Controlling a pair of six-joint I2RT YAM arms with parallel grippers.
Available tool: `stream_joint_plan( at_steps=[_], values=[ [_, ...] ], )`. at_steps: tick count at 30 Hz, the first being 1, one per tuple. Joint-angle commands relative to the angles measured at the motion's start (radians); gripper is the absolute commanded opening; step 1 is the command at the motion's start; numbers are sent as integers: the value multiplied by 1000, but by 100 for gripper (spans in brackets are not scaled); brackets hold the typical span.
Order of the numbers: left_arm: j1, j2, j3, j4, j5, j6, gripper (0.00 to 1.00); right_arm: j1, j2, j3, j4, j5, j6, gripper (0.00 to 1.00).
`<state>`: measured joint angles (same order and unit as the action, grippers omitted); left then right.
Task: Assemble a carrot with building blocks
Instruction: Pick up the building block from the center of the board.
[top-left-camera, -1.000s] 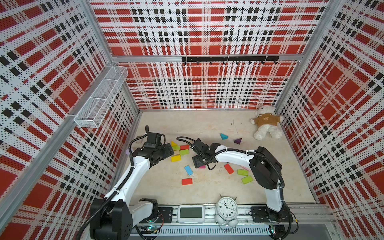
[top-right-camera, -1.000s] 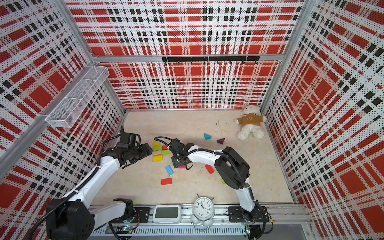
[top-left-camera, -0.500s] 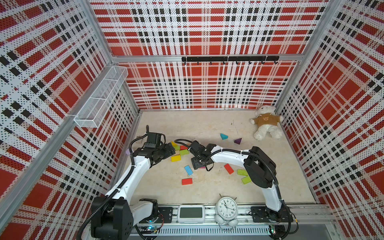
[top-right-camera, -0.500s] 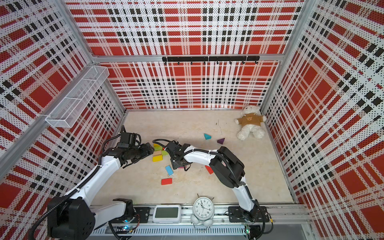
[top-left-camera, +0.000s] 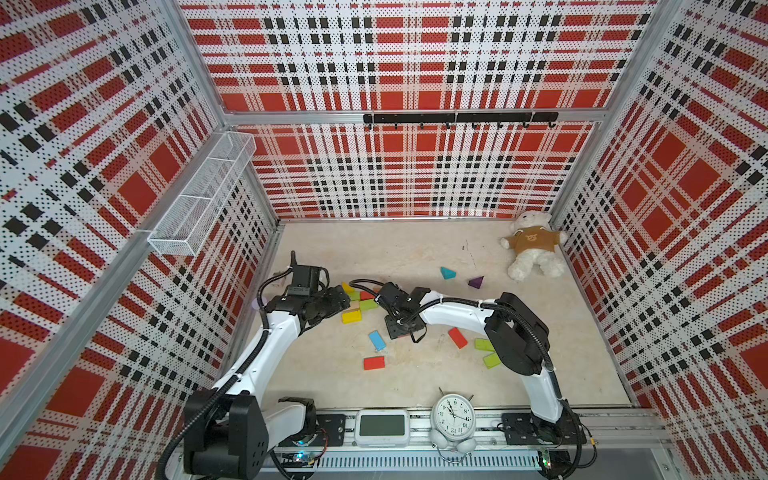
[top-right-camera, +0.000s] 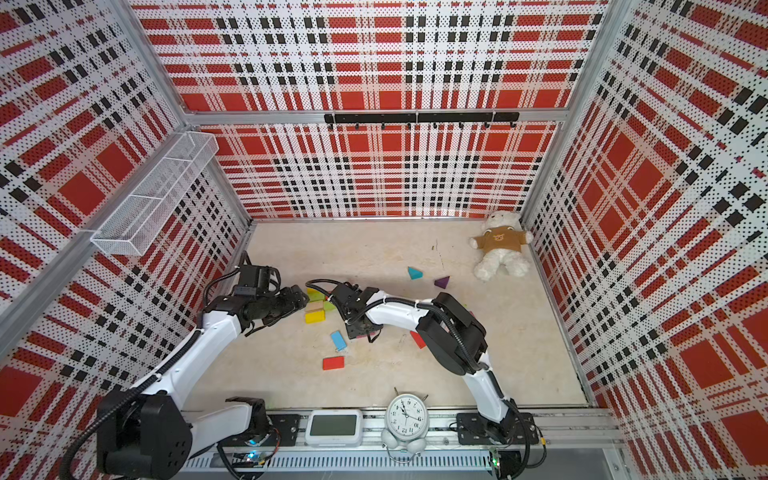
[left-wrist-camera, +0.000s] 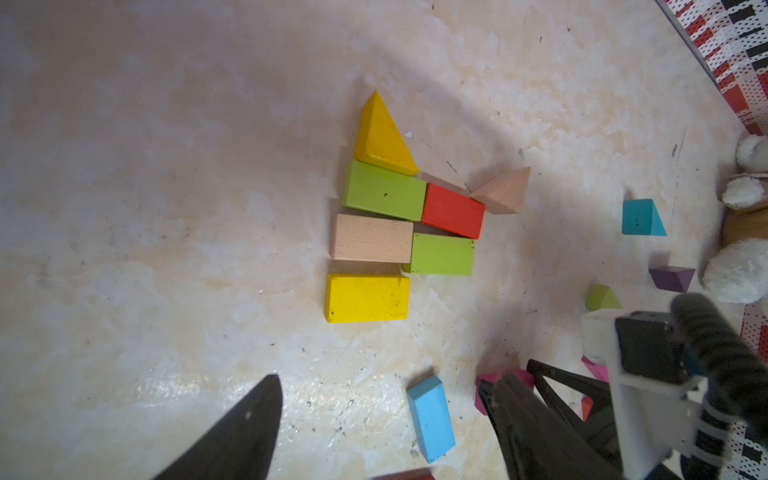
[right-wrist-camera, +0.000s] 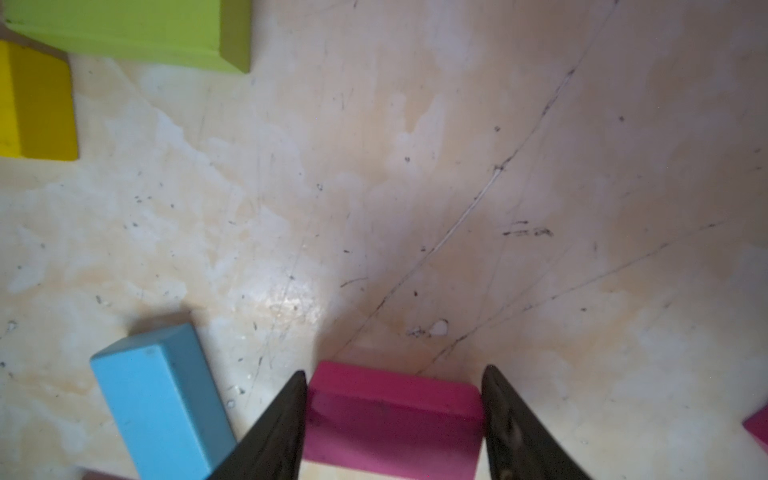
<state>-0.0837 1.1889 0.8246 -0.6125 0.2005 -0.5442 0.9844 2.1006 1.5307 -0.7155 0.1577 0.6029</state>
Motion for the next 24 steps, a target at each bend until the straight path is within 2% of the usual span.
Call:
stream_joint_plan(
  at_steps=[1,12,24],
  values=[
    [7,7,-15,19,16,10,83,5,21,23,-3,-1,21,48],
    [8,11,-24,26,16,6,83,-9,80,151,5,10,-44,50],
    [10,39,-25,37,7,5,83,-25,204,335,11,-51,-96,51]
  ],
)
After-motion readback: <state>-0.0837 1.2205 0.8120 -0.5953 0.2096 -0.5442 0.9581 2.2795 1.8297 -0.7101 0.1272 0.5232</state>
